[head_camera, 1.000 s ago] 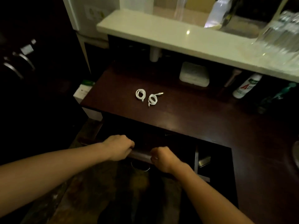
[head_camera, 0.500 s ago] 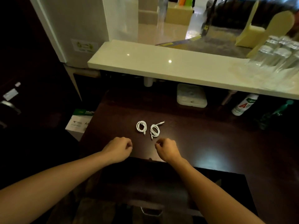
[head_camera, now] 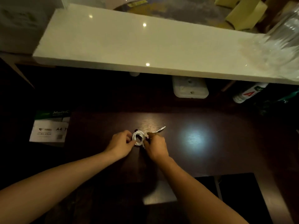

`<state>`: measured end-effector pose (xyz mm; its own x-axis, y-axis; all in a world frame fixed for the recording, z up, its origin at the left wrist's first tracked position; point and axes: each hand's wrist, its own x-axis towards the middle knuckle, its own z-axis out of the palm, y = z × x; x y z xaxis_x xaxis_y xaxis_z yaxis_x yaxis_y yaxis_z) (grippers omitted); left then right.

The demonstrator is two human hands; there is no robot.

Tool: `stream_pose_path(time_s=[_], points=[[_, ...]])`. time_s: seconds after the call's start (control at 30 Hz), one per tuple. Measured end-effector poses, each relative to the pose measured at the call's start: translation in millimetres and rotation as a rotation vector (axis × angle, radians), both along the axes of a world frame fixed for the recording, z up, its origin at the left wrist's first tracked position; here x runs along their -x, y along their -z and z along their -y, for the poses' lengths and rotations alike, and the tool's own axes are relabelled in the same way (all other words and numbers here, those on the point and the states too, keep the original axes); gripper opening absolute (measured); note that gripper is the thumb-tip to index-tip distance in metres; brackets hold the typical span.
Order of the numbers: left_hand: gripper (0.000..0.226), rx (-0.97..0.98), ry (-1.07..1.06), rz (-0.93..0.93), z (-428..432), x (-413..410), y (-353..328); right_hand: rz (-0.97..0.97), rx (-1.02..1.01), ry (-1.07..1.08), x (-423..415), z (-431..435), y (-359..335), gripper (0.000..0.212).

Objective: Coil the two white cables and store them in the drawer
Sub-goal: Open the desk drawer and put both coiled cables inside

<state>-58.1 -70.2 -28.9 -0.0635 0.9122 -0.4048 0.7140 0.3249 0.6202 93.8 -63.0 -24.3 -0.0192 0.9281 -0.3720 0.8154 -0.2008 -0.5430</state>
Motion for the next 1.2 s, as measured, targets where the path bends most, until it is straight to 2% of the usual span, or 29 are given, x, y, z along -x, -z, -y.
stream_pose_path(time_s=[0.1,0.3,0.43,0.57,0.8,0.93,1.07,1.13,1.2], points=[[0.036,0.014,-0.079,0.019,-11,-8,15,0.036,-0.019,-0.055,11,-15,13,0.015],[0.012,0.063,-0.169,0.107,-21,-14,34,0.093,-0.020,-0.042,21,-25,29,0.016],[0.013,0.082,-0.220,0.309,-27,-20,25,-0.061,-0.020,0.061,4,-23,24,0.017],[0.013,0.062,-0.127,0.368,-36,-46,14,-0.186,-0.030,0.139,-35,-21,8,0.016],[0.014,0.099,-0.124,0.323,-34,-84,22,-0.260,-0.017,0.183,-73,-16,16,0.021],[0.016,0.034,-0.114,0.243,-29,-87,32,-0.283,0.008,0.190,-75,-11,25,0.022],[0.029,-0.043,-0.116,0.091,-26,-91,29,-0.358,0.123,0.285,-76,-11,33,0.023],[0.037,-0.017,-0.147,0.081,-27,-93,28,-0.415,0.179,0.311,-76,-13,32,0.024],[0.035,0.006,-0.169,0.101,-27,-95,24,-0.533,0.271,0.369,-74,-14,27,0.024]])
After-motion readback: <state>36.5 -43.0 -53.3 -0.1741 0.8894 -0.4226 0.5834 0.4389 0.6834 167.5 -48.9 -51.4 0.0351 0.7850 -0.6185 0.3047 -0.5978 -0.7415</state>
